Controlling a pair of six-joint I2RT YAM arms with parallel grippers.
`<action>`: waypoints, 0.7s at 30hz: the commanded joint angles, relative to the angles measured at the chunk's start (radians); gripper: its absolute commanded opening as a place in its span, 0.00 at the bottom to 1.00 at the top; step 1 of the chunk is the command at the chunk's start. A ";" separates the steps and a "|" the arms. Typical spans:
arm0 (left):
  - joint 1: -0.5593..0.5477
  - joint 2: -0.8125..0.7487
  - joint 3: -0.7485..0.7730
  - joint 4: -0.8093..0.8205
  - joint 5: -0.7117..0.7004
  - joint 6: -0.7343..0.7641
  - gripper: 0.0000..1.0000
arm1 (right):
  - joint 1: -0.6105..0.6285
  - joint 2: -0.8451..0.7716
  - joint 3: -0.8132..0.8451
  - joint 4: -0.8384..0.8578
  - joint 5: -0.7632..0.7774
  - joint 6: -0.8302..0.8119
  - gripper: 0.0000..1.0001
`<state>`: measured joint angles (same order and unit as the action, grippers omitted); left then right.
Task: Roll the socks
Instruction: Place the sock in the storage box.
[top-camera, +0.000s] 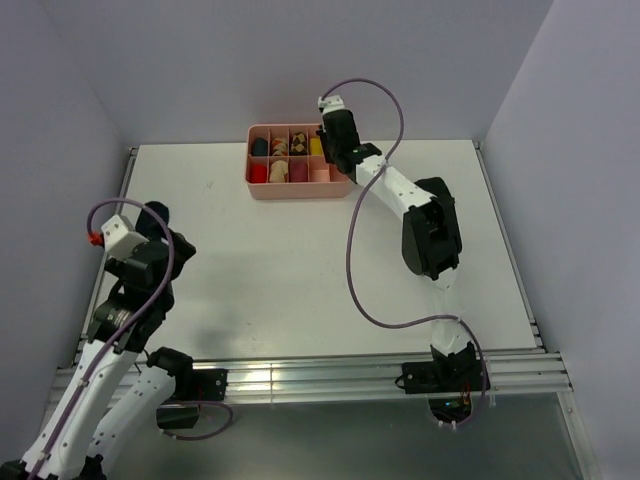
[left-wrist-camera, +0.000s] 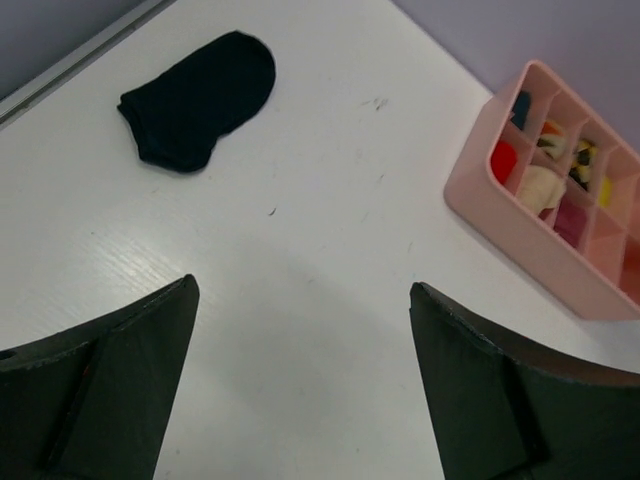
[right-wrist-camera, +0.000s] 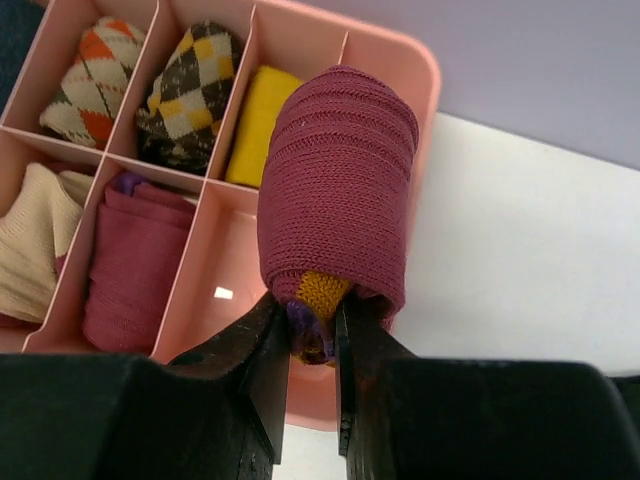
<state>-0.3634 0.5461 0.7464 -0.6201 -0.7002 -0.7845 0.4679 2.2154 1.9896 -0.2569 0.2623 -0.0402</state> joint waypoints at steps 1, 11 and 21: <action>0.004 0.073 0.051 -0.030 0.001 -0.024 0.92 | 0.014 0.036 0.051 -0.001 -0.018 0.028 0.00; 0.004 0.104 0.068 -0.010 0.014 -0.019 0.92 | 0.046 0.079 0.034 0.013 -0.083 0.088 0.00; 0.004 0.094 0.051 -0.040 0.030 -0.027 0.92 | 0.055 0.148 0.066 -0.022 -0.051 0.247 0.00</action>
<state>-0.3634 0.6556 0.7734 -0.6571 -0.6853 -0.8013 0.5224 2.3192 2.0014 -0.2710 0.1898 0.1200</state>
